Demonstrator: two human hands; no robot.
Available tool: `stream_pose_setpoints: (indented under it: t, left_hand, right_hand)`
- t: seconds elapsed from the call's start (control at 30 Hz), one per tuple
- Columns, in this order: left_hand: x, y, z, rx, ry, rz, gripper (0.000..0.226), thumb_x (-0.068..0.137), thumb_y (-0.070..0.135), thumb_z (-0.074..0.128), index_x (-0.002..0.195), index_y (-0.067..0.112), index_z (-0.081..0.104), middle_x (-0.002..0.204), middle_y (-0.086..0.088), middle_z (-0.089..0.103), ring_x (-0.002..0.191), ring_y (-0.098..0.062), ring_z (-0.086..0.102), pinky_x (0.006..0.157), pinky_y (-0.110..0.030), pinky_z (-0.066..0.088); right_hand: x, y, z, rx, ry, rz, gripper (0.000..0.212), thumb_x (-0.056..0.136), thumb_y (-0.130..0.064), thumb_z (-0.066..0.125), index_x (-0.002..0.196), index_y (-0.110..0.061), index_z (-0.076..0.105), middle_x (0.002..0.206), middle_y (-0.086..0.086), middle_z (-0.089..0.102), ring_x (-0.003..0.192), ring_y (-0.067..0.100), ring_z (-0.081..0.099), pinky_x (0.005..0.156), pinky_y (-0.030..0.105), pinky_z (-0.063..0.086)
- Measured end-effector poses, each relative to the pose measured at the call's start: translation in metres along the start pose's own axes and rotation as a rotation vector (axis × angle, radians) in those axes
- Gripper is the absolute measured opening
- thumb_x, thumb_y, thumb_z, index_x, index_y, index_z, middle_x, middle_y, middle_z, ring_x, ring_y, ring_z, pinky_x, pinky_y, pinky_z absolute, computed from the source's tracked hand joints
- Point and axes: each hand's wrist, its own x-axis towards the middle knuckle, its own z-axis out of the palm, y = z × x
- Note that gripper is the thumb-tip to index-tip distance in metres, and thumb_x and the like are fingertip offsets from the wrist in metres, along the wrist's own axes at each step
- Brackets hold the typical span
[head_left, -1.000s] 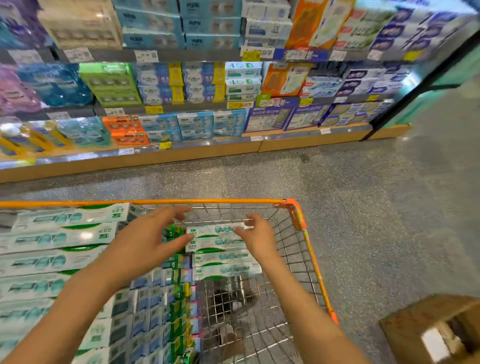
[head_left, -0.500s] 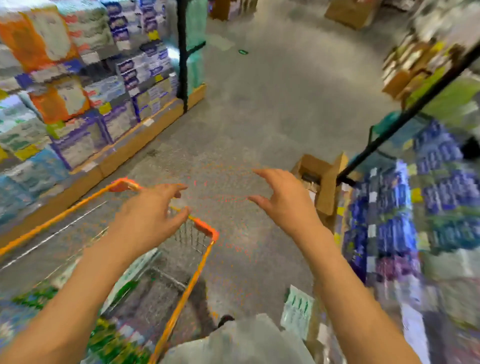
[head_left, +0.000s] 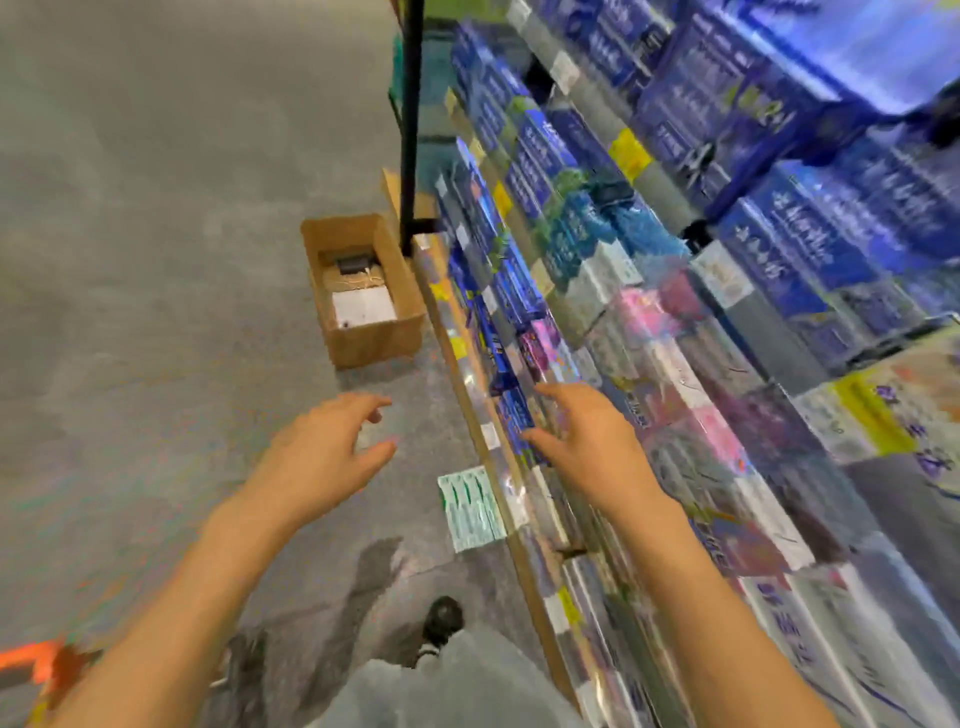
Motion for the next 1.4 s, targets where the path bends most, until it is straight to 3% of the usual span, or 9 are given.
stream_pose_setpoints:
  t: [0.33, 0.63, 0.73, 0.8, 0.9, 0.97, 1.03, 1.3, 1.4]
  left_hand:
    - [0.111, -0.001, 0.077, 0.200, -0.320, 0.173, 0.049, 0.093, 0.042, 0.051, 0.138, 0.026, 0.041, 0.126, 0.006, 0.056, 0.106, -0.015, 0.057, 0.087, -0.034, 0.050]
    - [0.226, -0.102, 0.297, 0.589, -0.687, 0.391, 0.053, 0.093, 0.029, 0.051, 0.143, 0.023, 0.033, 0.133, -0.003, 0.046, 0.123, -0.021, 0.045, 0.095, -0.036, 0.046]
    - [0.260, -0.145, 0.386, 0.802, -0.763, 0.512, 0.055, 0.093, 0.026, 0.051, 0.143, 0.019, 0.031, 0.134, -0.006, 0.043, 0.125, -0.023, 0.039, 0.099, -0.037, 0.043]
    - [0.283, -0.176, 0.446, 0.895, -0.814, 0.600, 0.058, 0.093, 0.028, 0.053, 0.145, 0.020, 0.028, 0.137, -0.006, 0.039, 0.127, -0.024, 0.038, 0.101, -0.037, 0.040]
    - [0.322, -0.217, 0.530, 1.003, -0.840, 0.689, 0.065, 0.091, 0.028, 0.057, 0.146, 0.018, 0.023, 0.144, -0.008, 0.031, 0.132, -0.023, 0.037, 0.102, -0.039, 0.037]
    - [0.346, -0.234, 0.580, 1.047, -0.823, 0.754, 0.072, 0.090, 0.026, 0.060, 0.147, 0.018, 0.017, 0.150, -0.008, 0.024, 0.137, -0.025, 0.030, 0.108, -0.043, 0.029]
    - [0.363, -0.246, 0.622, 1.071, -0.780, 0.858, 0.074, 0.089, 0.023, 0.061, 0.148, 0.017, 0.017, 0.154, -0.007, 0.019, 0.140, -0.024, 0.025, 0.110, -0.043, 0.028]
    - [0.382, -0.298, 0.718, 1.145, -0.772, 1.092, 0.095, 0.083, 0.047, 0.063, 0.149, 0.012, 0.005, 0.153, -0.006, 0.013, 0.138, -0.025, 0.018, 0.110, -0.041, 0.026]
    - [0.382, -0.306, 0.729, 1.052, -0.669, 1.204, 0.083, 0.080, 0.047, 0.062, 0.144, 0.012, 0.022, 0.144, -0.009, 0.029, 0.130, -0.025, 0.033, 0.103, -0.038, 0.033]
  right_hand:
    - [0.019, 0.076, 0.073, 0.202, -0.186, 0.355, 0.049, 0.087, -0.032, 0.066, 0.131, -0.016, 0.052, 0.131, 0.000, 0.055, 0.122, 0.017, 0.049, 0.100, 0.028, 0.037]
    - [0.037, 0.194, 0.307, 0.494, -0.328, 0.893, 0.031, 0.085, -0.030, 0.068, 0.110, -0.015, 0.060, 0.094, 0.001, 0.062, 0.082, 0.013, 0.052, 0.074, 0.029, 0.043]
    - [0.042, 0.243, 0.403, 0.554, -0.334, 0.950, 0.019, 0.079, -0.032, 0.067, 0.090, -0.031, 0.052, 0.091, 0.000, 0.057, 0.086, 0.020, 0.057, 0.083, 0.037, 0.051]
    - [0.048, 0.272, 0.464, 0.531, -0.386, 0.948, 0.020, 0.083, -0.032, 0.068, 0.091, -0.027, 0.050, 0.087, 0.000, 0.053, 0.089, 0.020, 0.056, 0.081, 0.032, 0.051]
    - [0.062, 0.313, 0.554, 0.383, -0.410, 0.899, 0.041, 0.089, -0.033, 0.063, 0.119, -0.007, 0.052, 0.106, 0.010, 0.057, 0.106, 0.027, 0.057, 0.086, 0.031, 0.045]
    - [0.074, 0.335, 0.602, 0.321, -0.366, 0.883, 0.059, 0.090, -0.036, 0.060, 0.136, -0.006, 0.040, 0.135, 0.012, 0.047, 0.123, 0.026, 0.047, 0.098, 0.032, 0.037]
    - [0.084, 0.356, 0.644, 0.282, -0.359, 0.877, 0.068, 0.089, -0.038, 0.061, 0.142, -0.006, 0.033, 0.142, 0.013, 0.038, 0.129, 0.027, 0.039, 0.103, 0.034, 0.035]
    - [0.082, 0.380, 0.738, 0.111, -0.359, 0.840, 0.089, 0.079, -0.058, 0.062, 0.142, -0.008, 0.023, 0.143, 0.011, 0.028, 0.133, 0.030, 0.025, 0.107, 0.041, 0.029]
    - [0.078, 0.377, 0.751, 0.048, -0.323, 0.838, 0.093, 0.077, -0.064, 0.060, 0.140, -0.007, 0.022, 0.139, 0.011, 0.028, 0.129, 0.031, 0.027, 0.103, 0.042, 0.029]
